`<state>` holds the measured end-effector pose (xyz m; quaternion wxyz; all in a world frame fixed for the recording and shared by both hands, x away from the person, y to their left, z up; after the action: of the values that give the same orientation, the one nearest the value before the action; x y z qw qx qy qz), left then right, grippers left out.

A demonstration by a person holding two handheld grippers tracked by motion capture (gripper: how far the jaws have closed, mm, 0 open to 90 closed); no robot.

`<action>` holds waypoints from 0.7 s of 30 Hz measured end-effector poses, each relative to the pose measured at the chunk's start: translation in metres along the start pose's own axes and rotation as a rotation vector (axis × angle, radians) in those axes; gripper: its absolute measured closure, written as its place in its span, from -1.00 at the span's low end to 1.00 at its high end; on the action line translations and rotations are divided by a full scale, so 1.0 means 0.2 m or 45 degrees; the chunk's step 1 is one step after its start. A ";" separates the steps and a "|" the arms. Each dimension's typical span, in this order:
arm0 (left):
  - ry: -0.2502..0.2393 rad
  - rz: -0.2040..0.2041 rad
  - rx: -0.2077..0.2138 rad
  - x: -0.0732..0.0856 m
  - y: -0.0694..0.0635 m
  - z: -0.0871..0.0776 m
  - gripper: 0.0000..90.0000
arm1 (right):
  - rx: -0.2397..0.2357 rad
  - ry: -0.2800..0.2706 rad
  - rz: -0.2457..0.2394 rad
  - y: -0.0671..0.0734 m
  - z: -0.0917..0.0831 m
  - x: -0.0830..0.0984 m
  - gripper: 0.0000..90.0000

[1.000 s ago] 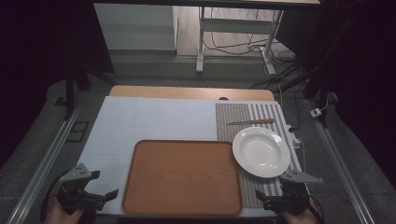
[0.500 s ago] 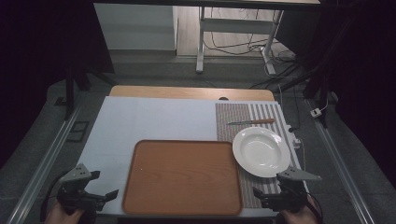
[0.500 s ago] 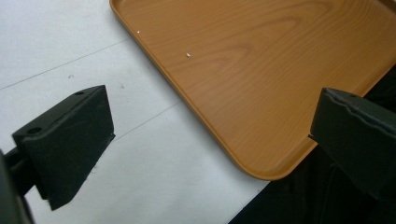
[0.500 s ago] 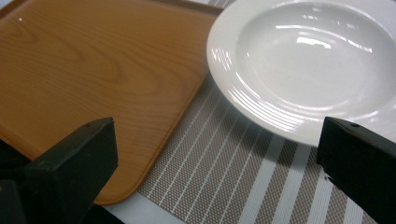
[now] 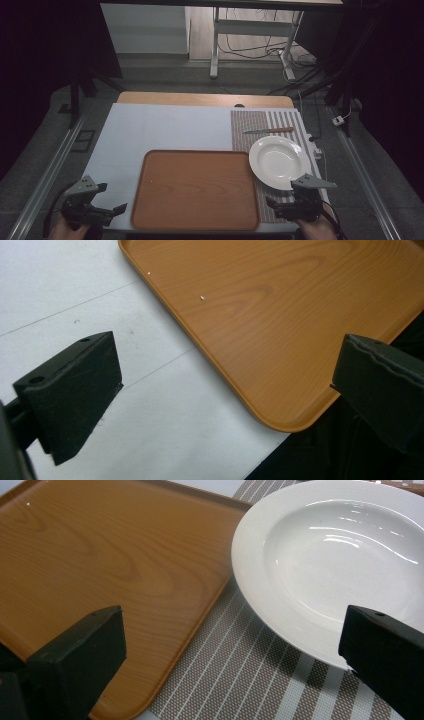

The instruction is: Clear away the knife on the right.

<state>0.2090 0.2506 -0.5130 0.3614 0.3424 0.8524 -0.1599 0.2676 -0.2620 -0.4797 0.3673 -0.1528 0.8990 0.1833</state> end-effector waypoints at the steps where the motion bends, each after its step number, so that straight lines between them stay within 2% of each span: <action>1: 0.001 0.002 -0.002 0.00 0.00 0.00 -1.00 | -0.004 0.002 -0.002 0.00 0.01 0.00 -1.00; 15: 0.009 -0.005 -0.007 0.00 0.00 0.00 -1.00 | -0.065 -0.023 -0.016 0.01 0.07 -0.10 -1.00; 21: 0.011 -0.010 -0.012 0.00 0.00 0.00 -1.00 | -0.118 0.024 0.009 0.00 0.11 -0.13 -1.00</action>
<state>0.2100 0.2507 -0.5137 0.3588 0.3381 0.8559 -0.1560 0.2987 -0.2485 -0.4767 0.3505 -0.1681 0.8936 0.2245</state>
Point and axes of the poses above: each handheld gripper's, and its own axes: z roughly forward along the jaws, x roughly out of its underside, y roughly to its left, the point moved 5 cm from there along z, roughly forward along the jaws, and after that the axes turned 13 degrees about z, right-handed, at the moved point
